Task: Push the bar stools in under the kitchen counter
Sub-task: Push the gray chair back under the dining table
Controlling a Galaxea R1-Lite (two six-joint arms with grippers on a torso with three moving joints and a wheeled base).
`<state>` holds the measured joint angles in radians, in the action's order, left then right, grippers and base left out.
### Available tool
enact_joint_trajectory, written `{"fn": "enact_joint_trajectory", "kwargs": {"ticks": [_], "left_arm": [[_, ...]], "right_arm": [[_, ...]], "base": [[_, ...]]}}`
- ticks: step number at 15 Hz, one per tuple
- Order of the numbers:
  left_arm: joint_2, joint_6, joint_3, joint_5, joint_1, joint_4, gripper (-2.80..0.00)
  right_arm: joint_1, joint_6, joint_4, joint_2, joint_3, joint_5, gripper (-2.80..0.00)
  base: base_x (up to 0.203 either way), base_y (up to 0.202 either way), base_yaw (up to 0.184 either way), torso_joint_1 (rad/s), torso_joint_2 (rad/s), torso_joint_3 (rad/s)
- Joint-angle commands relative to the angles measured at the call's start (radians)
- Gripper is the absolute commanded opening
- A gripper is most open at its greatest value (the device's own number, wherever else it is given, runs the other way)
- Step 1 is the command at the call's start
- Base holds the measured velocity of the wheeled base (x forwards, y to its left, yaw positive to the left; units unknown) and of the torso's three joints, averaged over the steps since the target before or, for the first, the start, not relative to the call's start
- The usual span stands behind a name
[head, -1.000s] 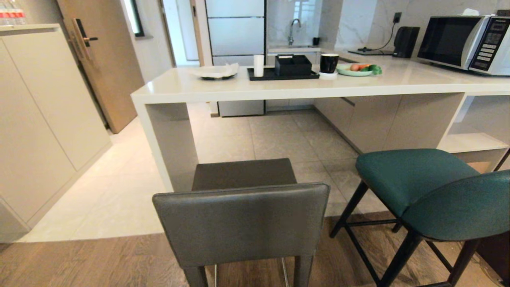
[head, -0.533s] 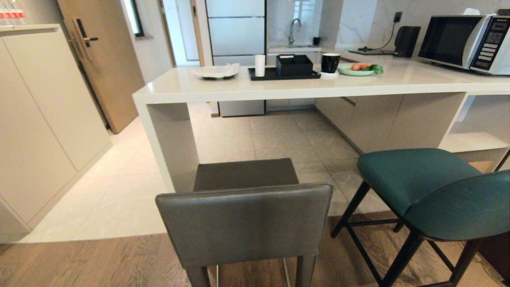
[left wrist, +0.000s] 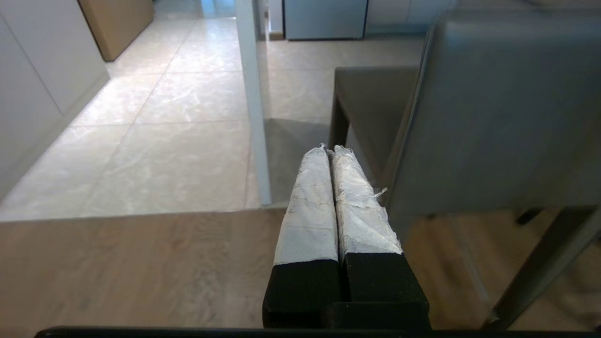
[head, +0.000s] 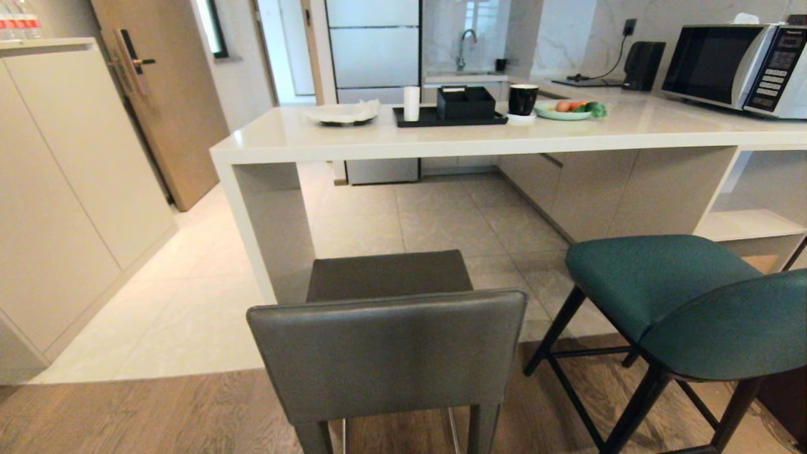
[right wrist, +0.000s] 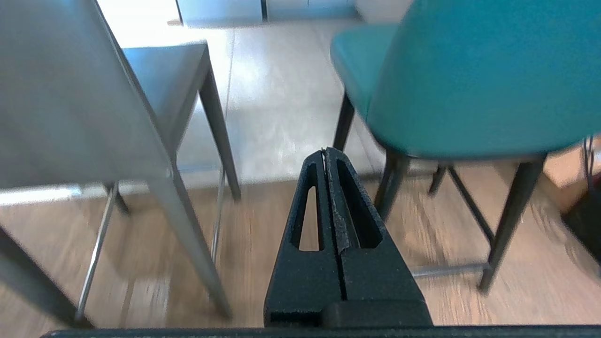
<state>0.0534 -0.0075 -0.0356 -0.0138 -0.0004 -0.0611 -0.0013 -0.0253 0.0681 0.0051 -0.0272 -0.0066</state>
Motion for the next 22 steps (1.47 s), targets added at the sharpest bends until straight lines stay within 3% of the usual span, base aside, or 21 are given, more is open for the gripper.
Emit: {"fn": "enact_joint_trajectory", "kwargs": {"ticks": [1, 4, 6, 8, 15, 22], "left_arm": [[0.130, -0.028, -0.068, -0.001, -0.005, -0.007, -2.80], [0.369, -0.057, -0.130, -0.004, -0.042, -0.121, -2.80], [0.499, -0.070, -0.142, -0.008, -0.060, -0.265, -2.80], [0.569, -0.078, -0.156, -0.013, -0.068, -0.324, -2.80], [0.821, -0.133, -0.169, -0.008, -0.057, -0.343, -2.80], [0.810, -0.135, -0.151, -0.011, -0.058, -0.375, -2.80]], "right_arm": [[0.000, 0.006, 0.009, 0.053, -0.068, -0.007, -2.80], [0.000, 0.063, -0.037, 0.353, -0.219, -0.016, -2.80], [0.002, 0.074, -0.161, 0.536, -0.266, -0.015, -2.80], [0.005, 0.071, -0.245, 0.637, -0.296, -0.014, -2.80], [0.046, 0.042, -0.272, 0.688, -0.278, 0.046, -2.80], [0.047, 0.045, -0.311, 0.681, -0.239, 0.046, -2.80]], "base": [[0.000, 0.000, 0.000, 0.000, 0.00, 0.000], [0.000, 0.000, 0.000, 0.000, 0.00, 0.000], [0.000, 0.000, 0.000, 0.000, 0.00, 0.000], [0.000, 0.000, 0.000, 0.000, 0.00, 0.000], [0.000, 0.000, 0.000, 0.000, 0.00, 0.000], [0.000, 0.000, 0.000, -0.076, 0.21, 0.131]]}}
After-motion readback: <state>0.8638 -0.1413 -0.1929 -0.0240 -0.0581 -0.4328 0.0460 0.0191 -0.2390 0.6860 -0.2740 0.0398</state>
